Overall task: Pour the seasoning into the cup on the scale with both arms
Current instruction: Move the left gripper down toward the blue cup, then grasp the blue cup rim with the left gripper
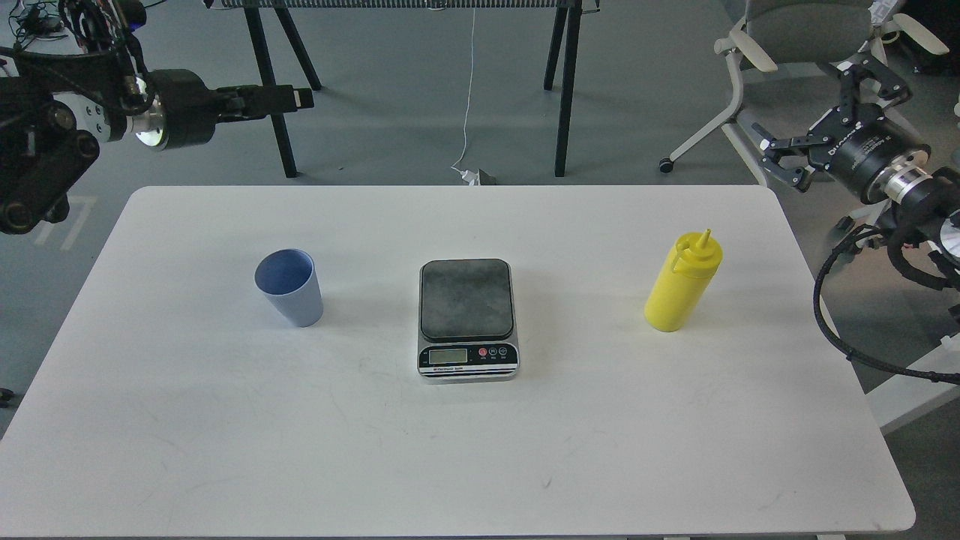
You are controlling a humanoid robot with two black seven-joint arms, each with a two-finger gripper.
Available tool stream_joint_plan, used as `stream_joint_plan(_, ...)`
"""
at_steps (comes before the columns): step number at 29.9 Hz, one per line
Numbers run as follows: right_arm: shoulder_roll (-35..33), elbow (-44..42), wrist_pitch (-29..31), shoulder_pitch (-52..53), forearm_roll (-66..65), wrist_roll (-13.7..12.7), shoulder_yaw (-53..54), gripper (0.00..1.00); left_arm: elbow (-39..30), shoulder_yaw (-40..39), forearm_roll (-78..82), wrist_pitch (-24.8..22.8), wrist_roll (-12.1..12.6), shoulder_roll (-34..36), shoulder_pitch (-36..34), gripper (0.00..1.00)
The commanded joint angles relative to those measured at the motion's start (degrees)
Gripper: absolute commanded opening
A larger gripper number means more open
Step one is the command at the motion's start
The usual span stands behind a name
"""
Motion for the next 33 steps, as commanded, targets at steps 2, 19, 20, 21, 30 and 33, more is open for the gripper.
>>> stream_joint_plan(2,0.01,0.00,0.00,0.07,0.00,0.00,-0.18,0.99,-1.28,7.71,11.45,1.45,0.02,0.01,-2.01,1.00)
stream_joint_plan(19,0.44,0.00,0.00,-0.02,-0.18,0.00,-0.36,0.99,3.64,26.37,11.46,12.36,0.02,-0.87,-2.19,0.99)
stream_joint_plan(20,0.45,0.00,0.00,-0.02,-0.27,0.00,-0.36,0.99,3.64,26.37,11.29,12.36,0.02,-0.96,-2.02,0.99)
stream_joint_plan(21,0.45,0.00,0.00,-0.02,-0.27,0.00,-0.36,0.99,3.64,26.37,11.02,12.36,0.02,-0.96,-1.75,0.98)
stream_joint_plan(30,0.36,-0.09,0.00,-0.02,-0.44,0.00,-0.45,0.99,4.52,26.37,9.79,12.01,0.02,-4.21,1.23,0.97)
stream_joint_plan(33,0.09,-0.09,0.00,-0.02,-0.44,0.00,-0.45,0.99,6.62,26.45,9.79,12.01,0.02,-6.14,2.29,0.97)
